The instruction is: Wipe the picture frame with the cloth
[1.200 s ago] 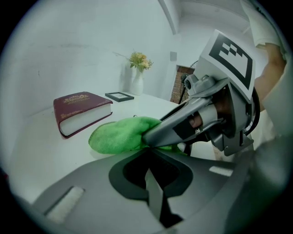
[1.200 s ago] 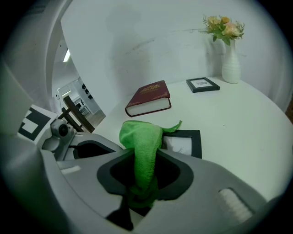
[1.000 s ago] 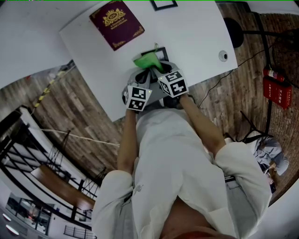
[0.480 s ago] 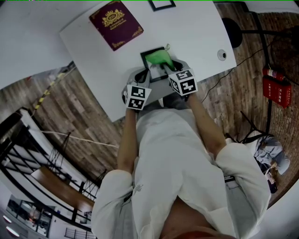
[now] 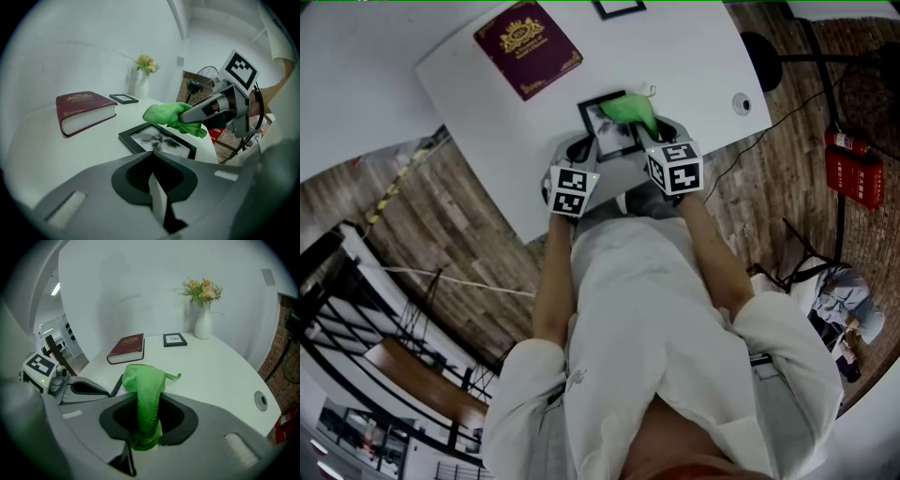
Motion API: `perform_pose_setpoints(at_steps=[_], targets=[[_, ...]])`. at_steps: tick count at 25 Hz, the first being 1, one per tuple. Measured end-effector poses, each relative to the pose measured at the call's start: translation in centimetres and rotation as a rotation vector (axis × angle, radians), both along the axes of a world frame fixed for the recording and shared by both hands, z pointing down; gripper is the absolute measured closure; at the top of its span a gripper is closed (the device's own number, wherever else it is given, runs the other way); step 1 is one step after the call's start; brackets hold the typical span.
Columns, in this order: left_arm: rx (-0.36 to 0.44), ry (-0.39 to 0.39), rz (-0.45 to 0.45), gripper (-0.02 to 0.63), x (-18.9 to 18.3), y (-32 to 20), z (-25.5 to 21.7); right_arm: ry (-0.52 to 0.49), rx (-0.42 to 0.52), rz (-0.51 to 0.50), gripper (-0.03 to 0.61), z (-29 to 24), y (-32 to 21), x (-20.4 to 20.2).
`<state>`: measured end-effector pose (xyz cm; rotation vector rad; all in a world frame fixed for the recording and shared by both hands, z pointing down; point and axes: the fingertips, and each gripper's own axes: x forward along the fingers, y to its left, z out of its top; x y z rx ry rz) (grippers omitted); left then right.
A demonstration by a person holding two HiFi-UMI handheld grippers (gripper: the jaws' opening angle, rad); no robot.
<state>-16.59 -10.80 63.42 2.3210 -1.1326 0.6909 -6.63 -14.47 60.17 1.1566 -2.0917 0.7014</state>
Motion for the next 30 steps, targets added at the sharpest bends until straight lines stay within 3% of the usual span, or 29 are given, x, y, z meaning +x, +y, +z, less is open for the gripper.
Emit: perform_pose_setpoints(at_steps=[10, 16, 20, 30], targets=[[0.0, 0.001, 0.003, 0.594, 0.0, 0.0, -0.1, -0.063, -0.075, -0.128, 0.486, 1.0, 4.7, -5.2], [0.005, -0.003, -0.001, 0.594, 0.0, 0.0, -0.1, -0.092, -0.135, -0.142, 0.486, 2.9, 5.8, -7.1], [0.009, -0.008, -0.008, 0.594, 0.0, 0.0, -0.1, -0.099, -0.152, -0.132, 0.486, 3.7, 6.1, -7.2], [0.012, -0.007, -0.053, 0.594, 0.0, 0.0, -0.2, -0.01, -0.151, -0.142, 0.486, 3.9, 5.4, -4.0]])
